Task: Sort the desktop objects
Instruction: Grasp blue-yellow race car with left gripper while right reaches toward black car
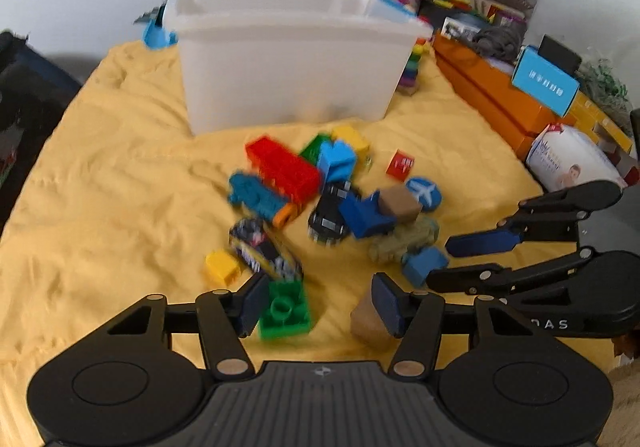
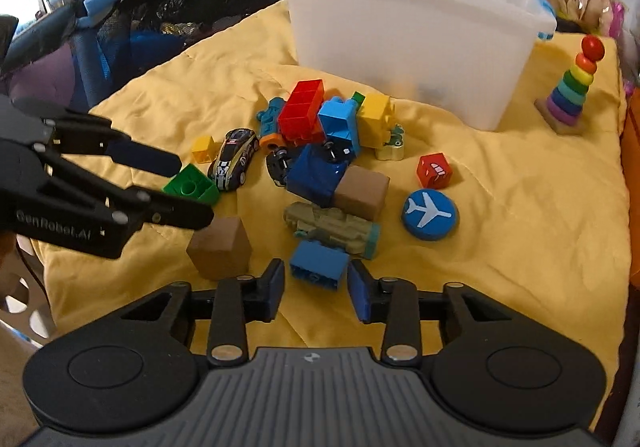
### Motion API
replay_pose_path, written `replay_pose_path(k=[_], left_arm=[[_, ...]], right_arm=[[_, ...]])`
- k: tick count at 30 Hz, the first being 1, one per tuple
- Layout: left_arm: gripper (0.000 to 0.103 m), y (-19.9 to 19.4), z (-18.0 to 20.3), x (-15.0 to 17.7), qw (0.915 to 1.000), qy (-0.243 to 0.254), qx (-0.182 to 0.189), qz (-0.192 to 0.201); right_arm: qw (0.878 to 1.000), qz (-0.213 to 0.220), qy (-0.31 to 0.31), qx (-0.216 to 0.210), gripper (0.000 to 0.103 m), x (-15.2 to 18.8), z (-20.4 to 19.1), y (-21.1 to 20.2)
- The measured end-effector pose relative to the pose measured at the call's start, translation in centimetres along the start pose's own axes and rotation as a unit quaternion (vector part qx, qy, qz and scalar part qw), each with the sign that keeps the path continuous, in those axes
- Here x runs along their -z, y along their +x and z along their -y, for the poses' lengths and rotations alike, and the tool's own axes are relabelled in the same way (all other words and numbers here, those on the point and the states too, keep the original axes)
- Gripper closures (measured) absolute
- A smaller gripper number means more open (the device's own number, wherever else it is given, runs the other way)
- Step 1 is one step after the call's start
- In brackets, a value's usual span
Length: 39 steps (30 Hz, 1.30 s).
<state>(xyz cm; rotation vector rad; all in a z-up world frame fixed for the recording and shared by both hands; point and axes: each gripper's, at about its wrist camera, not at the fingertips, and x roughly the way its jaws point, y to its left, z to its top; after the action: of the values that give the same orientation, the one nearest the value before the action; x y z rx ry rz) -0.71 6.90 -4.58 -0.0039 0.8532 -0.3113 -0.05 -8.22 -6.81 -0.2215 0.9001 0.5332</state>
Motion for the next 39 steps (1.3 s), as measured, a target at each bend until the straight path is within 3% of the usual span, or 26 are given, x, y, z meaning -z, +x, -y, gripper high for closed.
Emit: replay_pose_path(k=[6, 12, 14, 16, 24, 29, 32, 36, 39], left_arm=[[0.046, 1.4, 0.3, -1.9, 0.9995, 0.023, -0.023, -0.002], [0.054, 3.5, -1.1, -2.5, 0.9986, -0.022, -0.026, -0.040], [0.059, 4.7, -1.4, -2.9, 0.9960, -0.040, -0.046, -0.066], [0.059, 5.1, -1.7, -3.0, 0.9955, -0.045, -0.050, -0.066], [0.064, 5.0, -3.4, -1.9, 0.9949, -0.045, -0.050, -0.075], [0.065, 4.8, -4.4, -1.9, 0.9946, -0.048, -0.054, -0.074], [0.064, 4.7, -4.7, -1.8, 0.9951, -0.047, -0.047, -0.073], [0.064, 4.6, -4.6, -1.9, 0.9956, -0.044, -0.040, -0.072], [0.064, 4.5, -4.6, -2.0, 0.9963, -0.038, -0.031, -0.071]], right_arm=[[1.000, 0.011, 0.018, 0.008, 0.071, -0.2, 0.8, -0.2], [0.999, 0.023, 0.022, 0.000, 0.071, -0.4, 1.0, -0.6], [0.999, 0.023, 0.022, 0.003, 0.071, -0.7, 0.9, -0.4], [0.999, 0.024, 0.027, 0.001, 0.071, -0.9, 0.9, -0.3], [0.998, 0.047, -0.019, -0.046, 0.069, -2.8, -1.0, 0.4], [0.997, 0.021, -0.038, -0.065, 0.069, -3.9, -2.3, 3.4], [0.999, 0.011, -0.030, -0.041, 0.073, -4.1, -2.4, 4.4], [0.999, 0.014, 0.043, 0.022, 0.068, -4.3, -0.1, 4.4], [0.998, 0.018, 0.061, 0.014, 0.063, -4.8, -0.1, 4.1]])
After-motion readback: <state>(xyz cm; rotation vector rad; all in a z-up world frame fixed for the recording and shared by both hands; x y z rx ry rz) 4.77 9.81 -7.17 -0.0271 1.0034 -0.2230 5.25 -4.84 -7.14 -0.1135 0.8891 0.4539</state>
